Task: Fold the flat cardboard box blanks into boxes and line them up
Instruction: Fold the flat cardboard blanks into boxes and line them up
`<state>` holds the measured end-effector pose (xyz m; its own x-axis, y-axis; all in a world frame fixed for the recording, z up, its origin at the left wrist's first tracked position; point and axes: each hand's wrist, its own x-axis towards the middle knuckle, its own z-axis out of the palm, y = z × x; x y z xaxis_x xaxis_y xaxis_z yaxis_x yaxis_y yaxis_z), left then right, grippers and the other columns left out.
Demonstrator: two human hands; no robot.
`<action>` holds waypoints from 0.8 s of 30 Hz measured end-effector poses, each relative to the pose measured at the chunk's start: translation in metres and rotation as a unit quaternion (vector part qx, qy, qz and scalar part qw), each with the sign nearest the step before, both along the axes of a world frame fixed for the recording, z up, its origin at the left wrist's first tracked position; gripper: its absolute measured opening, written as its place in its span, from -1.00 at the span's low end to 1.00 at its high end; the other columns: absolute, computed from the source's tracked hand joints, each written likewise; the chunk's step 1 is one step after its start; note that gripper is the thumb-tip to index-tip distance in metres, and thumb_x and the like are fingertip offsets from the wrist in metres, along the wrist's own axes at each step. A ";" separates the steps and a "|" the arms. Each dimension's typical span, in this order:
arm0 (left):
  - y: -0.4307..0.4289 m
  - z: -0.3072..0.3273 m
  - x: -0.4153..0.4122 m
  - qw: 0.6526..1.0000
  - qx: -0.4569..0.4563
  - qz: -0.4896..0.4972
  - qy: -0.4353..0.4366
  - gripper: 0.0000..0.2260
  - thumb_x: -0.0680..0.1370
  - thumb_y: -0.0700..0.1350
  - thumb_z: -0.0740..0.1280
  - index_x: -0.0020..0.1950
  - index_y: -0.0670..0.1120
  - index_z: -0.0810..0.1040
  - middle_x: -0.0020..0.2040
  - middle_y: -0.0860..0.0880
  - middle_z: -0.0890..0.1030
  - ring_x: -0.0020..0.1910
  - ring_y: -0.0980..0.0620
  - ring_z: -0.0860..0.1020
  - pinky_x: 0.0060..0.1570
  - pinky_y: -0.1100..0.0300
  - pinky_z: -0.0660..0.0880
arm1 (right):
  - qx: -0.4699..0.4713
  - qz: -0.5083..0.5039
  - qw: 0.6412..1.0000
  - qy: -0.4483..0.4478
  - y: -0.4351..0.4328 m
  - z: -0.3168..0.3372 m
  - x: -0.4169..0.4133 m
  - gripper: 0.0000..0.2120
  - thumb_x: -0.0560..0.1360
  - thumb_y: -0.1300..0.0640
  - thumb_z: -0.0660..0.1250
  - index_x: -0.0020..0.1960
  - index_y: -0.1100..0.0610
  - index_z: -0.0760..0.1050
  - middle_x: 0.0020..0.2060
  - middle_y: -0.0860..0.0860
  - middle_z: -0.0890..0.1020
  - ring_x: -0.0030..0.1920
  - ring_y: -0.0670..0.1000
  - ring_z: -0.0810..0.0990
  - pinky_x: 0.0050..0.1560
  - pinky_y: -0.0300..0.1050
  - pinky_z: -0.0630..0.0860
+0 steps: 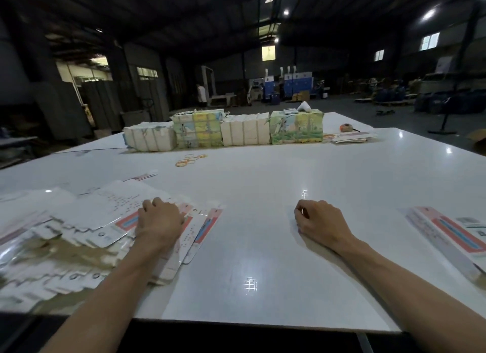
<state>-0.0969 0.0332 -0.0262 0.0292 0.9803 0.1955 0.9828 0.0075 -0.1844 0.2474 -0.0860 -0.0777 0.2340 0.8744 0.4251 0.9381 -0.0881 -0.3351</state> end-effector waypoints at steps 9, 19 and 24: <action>-0.003 0.013 -0.001 0.999 -0.008 -0.034 0.006 -0.38 0.58 0.26 0.43 0.46 -0.09 0.36 0.41 -0.16 0.51 0.39 -0.18 0.47 0.34 -0.08 0.44 | -0.005 0.022 0.999 0.031 -0.004 0.001 0.002 -0.83 0.60 0.07 0.25 -0.16 -0.03 0.52 -0.32 -0.10 0.61 -0.28 -0.01 0.54 -0.32 -0.16 0.31; 0.020 0.040 -0.005 0.942 -0.067 -0.159 -0.288 -0.59 0.41 0.17 0.64 0.09 0.06 0.56 -0.08 0.05 0.72 -0.27 0.04 0.72 -0.28 0.16 0.64 | -0.014 0.032 0.999 0.040 -0.002 0.001 0.003 -0.83 0.61 0.05 0.26 -0.15 -0.07 0.51 -0.34 -0.13 0.59 -0.31 -0.08 0.52 -0.33 -0.18 0.29; 0.007 0.050 0.047 0.799 -0.222 -0.252 -0.499 -0.59 0.43 0.18 0.60 0.16 0.02 0.67 -0.03 0.06 0.78 -0.14 0.07 0.76 -0.14 0.15 0.66 | 0.002 0.028 0.997 0.075 0.002 0.000 0.003 -0.81 0.59 0.06 0.26 -0.20 -0.08 0.48 -0.38 -0.15 0.60 -0.31 -0.06 0.54 -0.32 -0.18 0.34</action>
<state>-0.0501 0.0397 0.0236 0.4891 0.8722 0.0039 0.4990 -0.2835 0.8189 0.2503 -0.0838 -0.0774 0.2457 0.8862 0.3929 0.8804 -0.0344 -0.4729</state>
